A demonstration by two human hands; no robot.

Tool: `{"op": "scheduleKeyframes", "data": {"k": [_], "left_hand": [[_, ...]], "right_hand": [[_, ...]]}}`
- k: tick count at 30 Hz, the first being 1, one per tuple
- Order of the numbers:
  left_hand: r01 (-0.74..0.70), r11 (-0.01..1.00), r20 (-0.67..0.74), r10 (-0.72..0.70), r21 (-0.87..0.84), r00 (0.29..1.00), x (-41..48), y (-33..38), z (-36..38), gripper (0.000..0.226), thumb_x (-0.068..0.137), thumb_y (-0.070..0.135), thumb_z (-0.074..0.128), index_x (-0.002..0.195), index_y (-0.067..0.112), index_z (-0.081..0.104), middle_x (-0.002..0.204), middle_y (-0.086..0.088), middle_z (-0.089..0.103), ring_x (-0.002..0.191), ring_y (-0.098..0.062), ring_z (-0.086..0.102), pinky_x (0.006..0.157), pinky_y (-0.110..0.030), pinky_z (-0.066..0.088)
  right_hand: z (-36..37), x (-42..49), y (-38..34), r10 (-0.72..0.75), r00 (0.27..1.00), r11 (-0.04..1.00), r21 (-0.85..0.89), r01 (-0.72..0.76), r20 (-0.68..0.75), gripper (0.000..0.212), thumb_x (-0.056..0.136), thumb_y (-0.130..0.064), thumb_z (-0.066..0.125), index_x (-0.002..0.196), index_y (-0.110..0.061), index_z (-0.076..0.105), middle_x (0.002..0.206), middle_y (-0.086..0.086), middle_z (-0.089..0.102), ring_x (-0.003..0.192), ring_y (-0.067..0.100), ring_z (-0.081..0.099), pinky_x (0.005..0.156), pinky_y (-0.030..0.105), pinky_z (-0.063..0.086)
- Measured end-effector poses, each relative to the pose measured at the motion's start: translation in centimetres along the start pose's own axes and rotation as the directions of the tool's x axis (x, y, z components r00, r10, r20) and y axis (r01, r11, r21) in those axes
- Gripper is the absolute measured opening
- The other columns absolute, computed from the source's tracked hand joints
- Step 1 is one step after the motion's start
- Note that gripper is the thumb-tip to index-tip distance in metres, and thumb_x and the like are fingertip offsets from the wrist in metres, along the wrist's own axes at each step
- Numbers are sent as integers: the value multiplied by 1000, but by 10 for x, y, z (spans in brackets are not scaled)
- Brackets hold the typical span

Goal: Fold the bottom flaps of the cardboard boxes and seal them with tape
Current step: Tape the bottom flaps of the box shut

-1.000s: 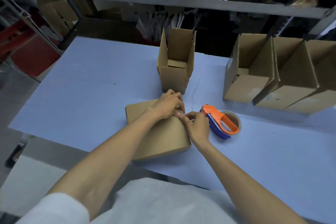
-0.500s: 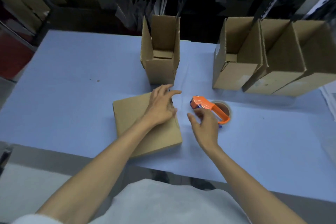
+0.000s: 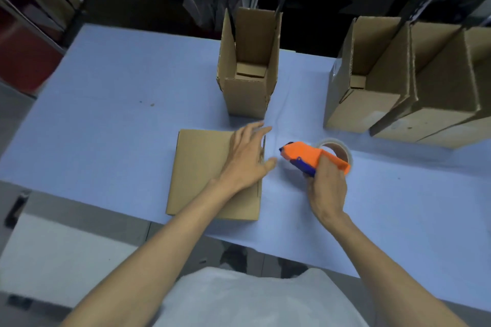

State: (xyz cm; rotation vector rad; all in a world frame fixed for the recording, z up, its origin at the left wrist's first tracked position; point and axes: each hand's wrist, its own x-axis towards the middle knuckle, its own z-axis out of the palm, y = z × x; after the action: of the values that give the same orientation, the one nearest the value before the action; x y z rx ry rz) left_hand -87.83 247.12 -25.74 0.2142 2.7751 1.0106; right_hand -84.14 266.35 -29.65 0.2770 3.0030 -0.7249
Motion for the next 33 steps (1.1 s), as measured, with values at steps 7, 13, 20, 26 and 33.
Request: {"op": "scheduleKeyframes", "data": {"k": [7, 13, 20, 26, 33], "left_hand": [[-228, 957, 103, 249, -178, 963, -4, 27, -45, 52, 79, -9, 49, 120, 18, 63, 121, 7, 61, 114, -6, 53, 100, -24, 40], [-283, 946, -30, 282, -159, 959, -16, 36, -58, 38, 86, -2, 54, 114, 17, 71, 107, 7, 68, 98, 0, 59, 88, -9, 42], [-54, 931, 43, 75, -360, 996, -10, 30, -59, 19, 90, 13, 63, 103, 19, 76, 91, 6, 65, 81, -3, 64, 74, -14, 48], [216, 817, 160, -153, -535, 975, -6, 19, -53, 10, 91, 11, 64, 91, 8, 74, 75, -4, 72, 68, -10, 68, 69, -27, 53], [471, 746, 241, -405, -471, 882, -14, 12, -44, 18, 91, 10, 62, 75, 12, 69, 72, 0, 69, 62, -6, 64, 64, -25, 48]], "right_hand": [[-56, -20, -21, -380, 900, 924, -37, 382, -213, 26, 70, 4, 77, 78, 2, 52, 67, 17, 55, 55, 27, 41, 51, 29, 30], [-67, -18, -23, -386, 909, 917, 47, 397, -159, 25, 75, -4, 76, 86, -2, 53, 78, 11, 59, 65, 27, 48, 55, 26, 31], [-72, 3, -15, -361, 914, 897, 334, 288, 182, 41, 75, -11, 76, 104, -18, 49, 88, -9, 61, 78, 18, 54, 62, 28, 40], [-80, 16, -17, -358, 865, 851, 505, 146, 353, 43, 77, -24, 74, 106, -32, 43, 93, -8, 67, 75, 19, 63, 61, 36, 55], [-66, 13, -24, -421, 840, 900, 271, 340, 342, 68, 56, -47, 85, 106, -32, 41, 90, -13, 61, 76, 5, 60, 60, 17, 47]]}}
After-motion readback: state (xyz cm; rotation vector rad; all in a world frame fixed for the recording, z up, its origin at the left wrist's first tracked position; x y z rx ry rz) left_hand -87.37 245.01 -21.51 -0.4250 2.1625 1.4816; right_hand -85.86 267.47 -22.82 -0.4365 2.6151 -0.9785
